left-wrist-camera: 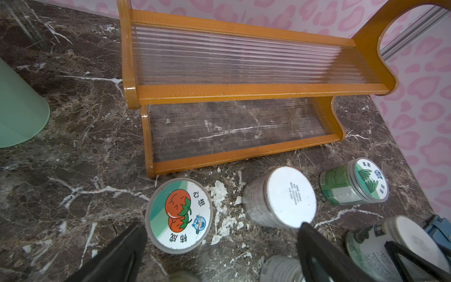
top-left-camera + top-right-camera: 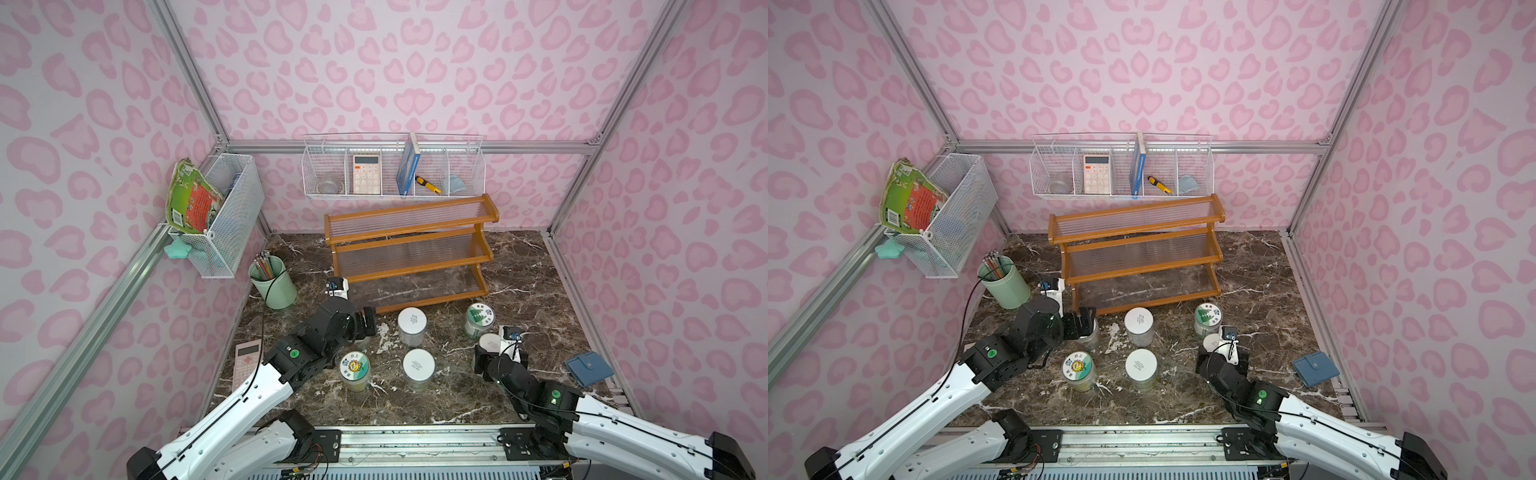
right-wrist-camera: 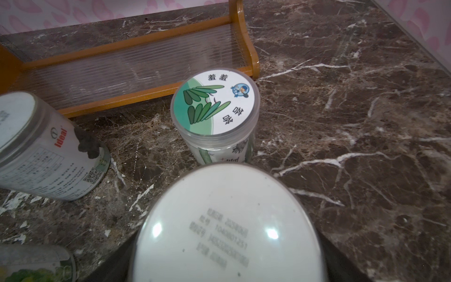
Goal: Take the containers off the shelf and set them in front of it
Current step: Place the container at the center of the board.
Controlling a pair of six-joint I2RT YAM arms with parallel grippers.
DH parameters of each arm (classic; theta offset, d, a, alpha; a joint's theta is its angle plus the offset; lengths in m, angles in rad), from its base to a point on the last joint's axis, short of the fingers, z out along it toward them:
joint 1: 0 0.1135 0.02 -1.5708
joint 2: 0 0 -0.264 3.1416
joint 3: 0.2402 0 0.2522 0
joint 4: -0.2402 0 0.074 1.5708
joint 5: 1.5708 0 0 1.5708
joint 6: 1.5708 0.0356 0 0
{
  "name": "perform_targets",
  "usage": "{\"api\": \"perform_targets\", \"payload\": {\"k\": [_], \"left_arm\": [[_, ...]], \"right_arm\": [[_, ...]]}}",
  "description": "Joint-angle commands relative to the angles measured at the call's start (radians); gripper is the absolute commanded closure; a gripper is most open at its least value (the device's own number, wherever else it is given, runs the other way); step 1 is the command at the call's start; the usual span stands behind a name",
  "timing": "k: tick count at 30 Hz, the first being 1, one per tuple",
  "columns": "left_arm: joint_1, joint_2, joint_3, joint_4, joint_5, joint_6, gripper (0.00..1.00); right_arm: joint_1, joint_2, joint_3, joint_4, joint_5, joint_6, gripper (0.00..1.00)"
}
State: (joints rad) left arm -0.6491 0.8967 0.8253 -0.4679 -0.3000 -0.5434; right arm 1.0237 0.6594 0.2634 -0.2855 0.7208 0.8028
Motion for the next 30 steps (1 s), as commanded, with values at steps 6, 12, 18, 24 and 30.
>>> {"api": "perform_targets", "payload": {"k": [6,12,18,24,30], "left_arm": [[0.002,-0.015,-0.002,-0.013,-0.010,0.011,0.01],[0.001,-0.025,0.003,-0.027,-0.014,0.013,0.01],[0.000,-0.019,0.010,-0.041,-0.022,0.018,0.01],[0.001,-0.002,0.025,-0.037,-0.035,0.026,0.01],[0.001,0.021,0.049,-0.035,-0.113,0.088,0.01]], "right_arm": [[0.004,0.009,0.013,-0.012,0.017,0.030,0.01],[0.023,-0.019,0.019,-0.052,0.045,0.073,0.01],[0.041,-0.091,0.053,-0.106,0.086,0.087,0.01],[0.042,-0.100,0.157,-0.133,0.127,0.006,0.01],[-0.047,-0.069,0.248,0.162,0.072,-0.447,0.01]]}}
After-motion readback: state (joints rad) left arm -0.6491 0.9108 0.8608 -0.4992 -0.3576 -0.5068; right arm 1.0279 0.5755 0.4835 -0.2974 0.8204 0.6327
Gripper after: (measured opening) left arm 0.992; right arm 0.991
